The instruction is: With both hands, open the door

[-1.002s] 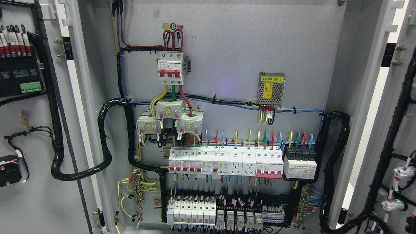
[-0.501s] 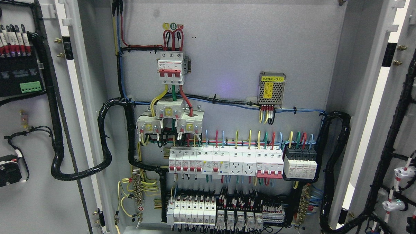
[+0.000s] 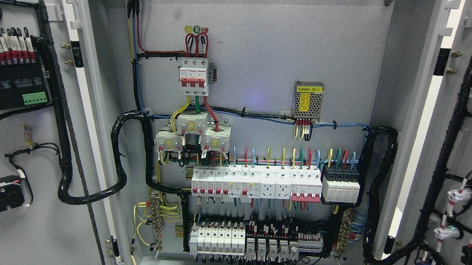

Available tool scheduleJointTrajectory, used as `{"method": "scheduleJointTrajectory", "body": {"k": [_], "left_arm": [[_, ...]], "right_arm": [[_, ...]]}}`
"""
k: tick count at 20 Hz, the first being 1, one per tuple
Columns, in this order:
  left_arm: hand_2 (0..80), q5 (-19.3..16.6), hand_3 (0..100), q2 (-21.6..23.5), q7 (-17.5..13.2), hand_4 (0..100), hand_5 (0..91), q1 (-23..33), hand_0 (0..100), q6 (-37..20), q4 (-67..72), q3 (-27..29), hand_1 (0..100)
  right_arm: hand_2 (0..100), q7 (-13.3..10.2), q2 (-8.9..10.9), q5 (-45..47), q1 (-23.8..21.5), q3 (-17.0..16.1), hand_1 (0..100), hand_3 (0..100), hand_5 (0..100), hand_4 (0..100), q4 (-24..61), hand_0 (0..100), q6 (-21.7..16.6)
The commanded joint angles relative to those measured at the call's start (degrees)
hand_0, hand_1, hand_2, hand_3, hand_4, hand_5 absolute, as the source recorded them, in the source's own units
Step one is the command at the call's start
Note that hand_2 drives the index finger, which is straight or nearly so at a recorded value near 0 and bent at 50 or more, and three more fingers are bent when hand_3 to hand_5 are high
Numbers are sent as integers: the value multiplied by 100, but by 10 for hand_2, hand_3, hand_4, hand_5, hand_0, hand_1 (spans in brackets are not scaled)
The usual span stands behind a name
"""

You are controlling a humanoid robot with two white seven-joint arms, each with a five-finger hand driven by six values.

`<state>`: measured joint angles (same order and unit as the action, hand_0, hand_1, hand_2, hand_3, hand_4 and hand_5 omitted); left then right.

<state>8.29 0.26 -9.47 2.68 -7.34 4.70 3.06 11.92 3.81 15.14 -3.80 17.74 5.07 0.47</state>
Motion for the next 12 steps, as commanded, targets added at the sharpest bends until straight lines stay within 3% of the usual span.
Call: {"method": "scheduleJointTrajectory", "body": {"k": [1,12], "left_arm": [[0,15,0,-193,6,0,0,-39,0,-57,436,134,0],[0,33,0,-220,6,0,0,-48,0,-65,190,134,0]], "right_arm": [[0,-243,-468,-266,134,1,0,0,0,0,-392,384,32],[0,-243,-469,-284,125,1,0,0,0,0,-384,383,32]]}}
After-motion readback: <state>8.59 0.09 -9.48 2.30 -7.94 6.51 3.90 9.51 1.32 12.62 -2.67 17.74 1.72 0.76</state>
